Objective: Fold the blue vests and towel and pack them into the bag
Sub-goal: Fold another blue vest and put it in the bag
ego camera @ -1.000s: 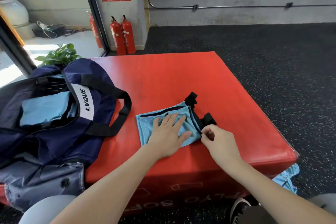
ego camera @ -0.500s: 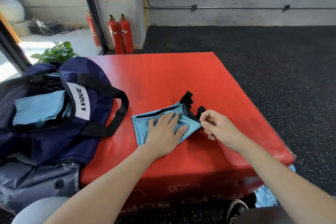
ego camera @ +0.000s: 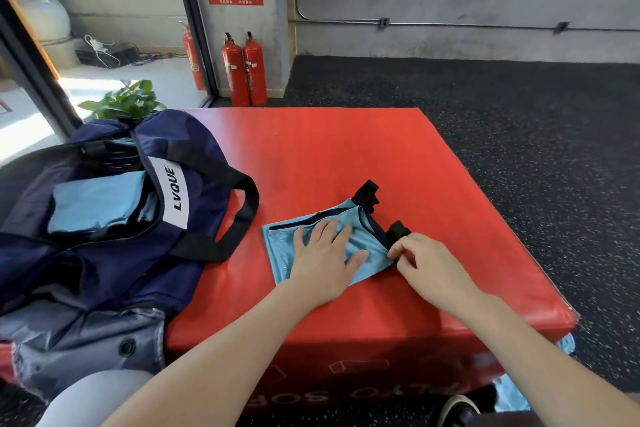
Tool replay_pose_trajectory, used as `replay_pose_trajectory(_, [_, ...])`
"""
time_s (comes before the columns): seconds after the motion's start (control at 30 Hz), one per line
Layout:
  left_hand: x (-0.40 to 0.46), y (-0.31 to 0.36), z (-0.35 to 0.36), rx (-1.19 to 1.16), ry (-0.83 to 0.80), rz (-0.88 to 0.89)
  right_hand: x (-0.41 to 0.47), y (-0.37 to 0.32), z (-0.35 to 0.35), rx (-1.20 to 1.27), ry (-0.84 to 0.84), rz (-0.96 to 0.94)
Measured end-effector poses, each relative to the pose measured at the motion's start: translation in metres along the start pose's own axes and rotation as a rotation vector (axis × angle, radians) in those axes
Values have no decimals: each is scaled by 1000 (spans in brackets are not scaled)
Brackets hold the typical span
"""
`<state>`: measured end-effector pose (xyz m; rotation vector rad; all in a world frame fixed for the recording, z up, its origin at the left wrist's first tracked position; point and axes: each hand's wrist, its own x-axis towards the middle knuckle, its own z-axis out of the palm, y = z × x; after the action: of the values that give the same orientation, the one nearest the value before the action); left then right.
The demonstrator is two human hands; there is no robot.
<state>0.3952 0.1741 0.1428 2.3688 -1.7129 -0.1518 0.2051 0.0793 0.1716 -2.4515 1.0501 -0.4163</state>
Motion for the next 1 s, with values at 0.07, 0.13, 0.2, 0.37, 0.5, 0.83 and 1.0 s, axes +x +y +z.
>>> replay_pose_trajectory(0.07, [1, -3, -4, -7, 8, -11, -4, -6, 2, -31, 99, -8])
replay_pose_trajectory(0.13, [3, -13, -10, -16, 42, -24, -8, -17, 4, 0, 211, -49])
replay_pose_trajectory(0.2, [6, -30, -19, -21, 82, -52, -12, -28, 9, 49, 252, -122])
replay_pose_trajectory(0.37, [6, -83, -38, -151, 29, -166, -12, -47, 30, 108, -23, -151])
replay_pose_trajectory(0.5, [-9, -95, -34, -296, 69, -94, 6, -32, 36, -89, -20, -118])
replay_pose_trajectory(0.83, [-51, -69, -34, -222, 139, 53, -1, -34, 38, 18, -38, -324])
replay_pose_trajectory(1.0, [-50, -74, -33, -155, 141, 322, -5, -35, 44, -39, -45, -415])
